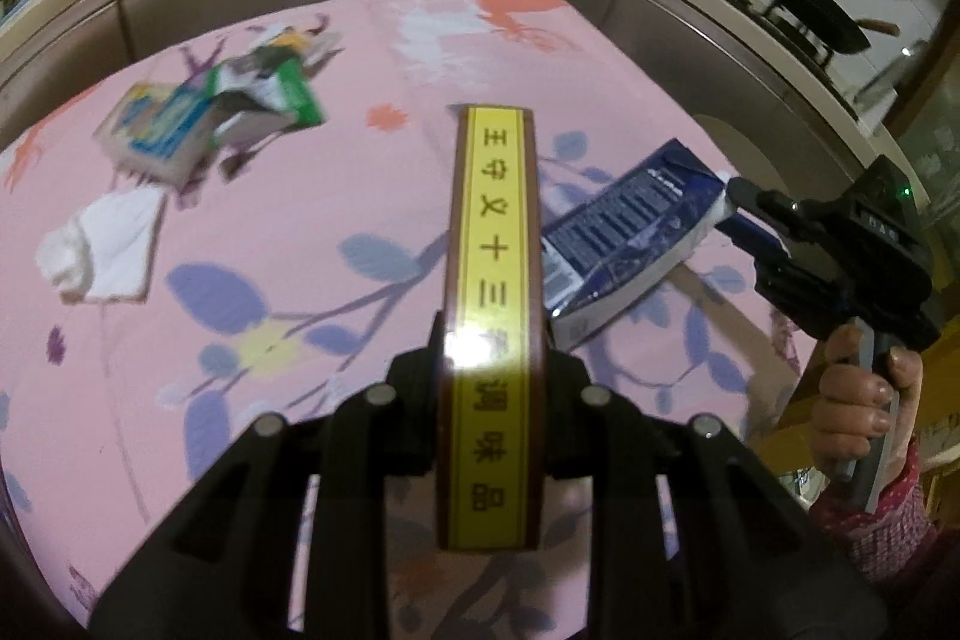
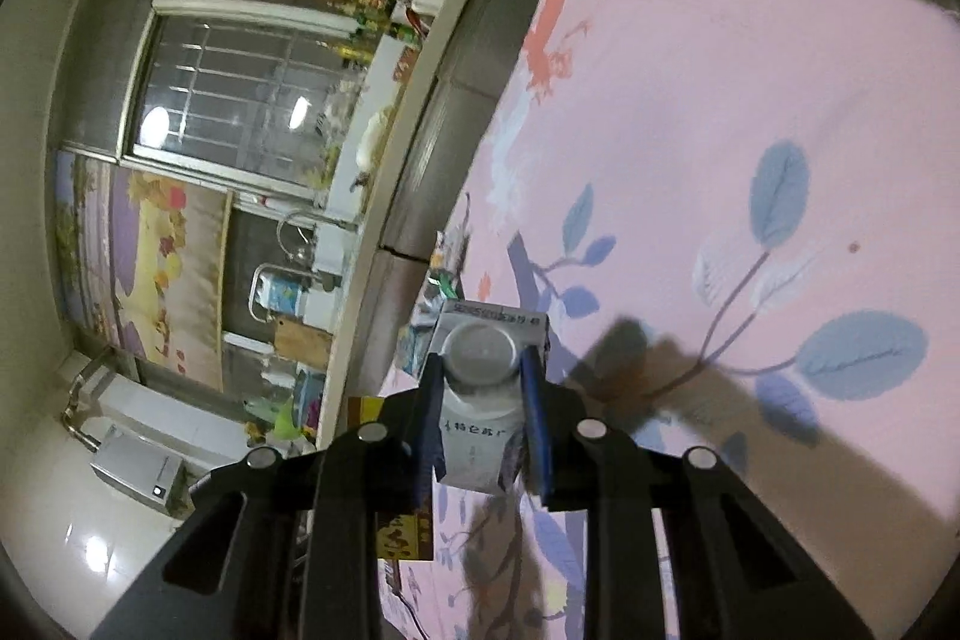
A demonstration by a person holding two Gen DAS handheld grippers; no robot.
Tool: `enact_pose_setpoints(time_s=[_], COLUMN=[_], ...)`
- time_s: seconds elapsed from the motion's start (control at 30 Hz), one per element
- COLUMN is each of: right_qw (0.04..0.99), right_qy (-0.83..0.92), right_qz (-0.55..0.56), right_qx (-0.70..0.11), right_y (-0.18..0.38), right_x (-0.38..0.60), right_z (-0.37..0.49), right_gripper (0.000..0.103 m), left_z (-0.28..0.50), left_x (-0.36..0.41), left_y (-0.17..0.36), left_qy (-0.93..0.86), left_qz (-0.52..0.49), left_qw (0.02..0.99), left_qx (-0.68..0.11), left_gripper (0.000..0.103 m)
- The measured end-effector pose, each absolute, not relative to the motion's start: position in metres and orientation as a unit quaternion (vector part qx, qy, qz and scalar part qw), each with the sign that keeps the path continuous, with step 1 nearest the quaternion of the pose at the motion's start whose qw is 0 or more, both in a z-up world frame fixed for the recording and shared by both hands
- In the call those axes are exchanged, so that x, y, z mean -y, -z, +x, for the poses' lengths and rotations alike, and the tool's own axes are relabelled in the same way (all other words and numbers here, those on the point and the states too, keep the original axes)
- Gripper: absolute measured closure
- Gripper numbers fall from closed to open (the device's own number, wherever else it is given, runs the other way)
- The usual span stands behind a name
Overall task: Collect trash
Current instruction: 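Carry the box and carton over the beige bin and open both tools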
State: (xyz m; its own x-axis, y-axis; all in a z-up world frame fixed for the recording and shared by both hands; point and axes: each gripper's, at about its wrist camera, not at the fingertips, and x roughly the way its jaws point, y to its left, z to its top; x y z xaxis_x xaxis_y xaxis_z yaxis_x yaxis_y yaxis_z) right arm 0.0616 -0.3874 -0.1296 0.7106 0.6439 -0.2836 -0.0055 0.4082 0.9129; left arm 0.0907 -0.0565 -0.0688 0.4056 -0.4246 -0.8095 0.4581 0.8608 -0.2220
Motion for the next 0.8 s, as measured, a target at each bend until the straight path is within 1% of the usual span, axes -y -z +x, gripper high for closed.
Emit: enact_pose_setpoints(time_s=[0.13, 0.23, 0.47, 0.67, 0.77, 0.8], right_qw=[0.793, 0.813, 0.849, 0.867, 0.887, 0.893], right_qy=[-0.187, -0.153, -0.037, 0.037, 0.083, 0.093], right_qz=[0.509, 0.506, 0.5, 0.473, 0.422, 0.407], right_qx=[-0.279, -0.245, -0.166, -0.152, -0.167, -0.171], right_y=[0.117, 0.105, 0.09, 0.096, 0.103, 0.106], right_x=[0.425, 0.463, 0.576, 0.631, 0.636, 0.634], right_z=[0.057, 0.05, 0.023, 0.012, 0.019, 0.022], right_gripper=[0.08, 0.08, 0.08, 0.08, 0.08, 0.08], left_z=[0.099, 0.109, 0.126, 0.153, 0.17, 0.173], left_x=[0.09, 0.13, 0.276, 0.384, 0.427, 0.437], left_y=[0.056, 0.047, 0.034, 0.035, 0.046, 0.051], left_qy=[0.289, 0.317, 0.417, 0.474, 0.481, 0.479], left_qz=[0.034, 0.047, 0.09, 0.1, 0.09, 0.089], left_qw=[0.834, 0.826, 0.784, 0.762, 0.761, 0.765], left_qx=[-0.468, -0.463, -0.451, -0.429, -0.426, -0.422], left_gripper=[0.08, 0.08, 0.08, 0.08, 0.08, 0.077])
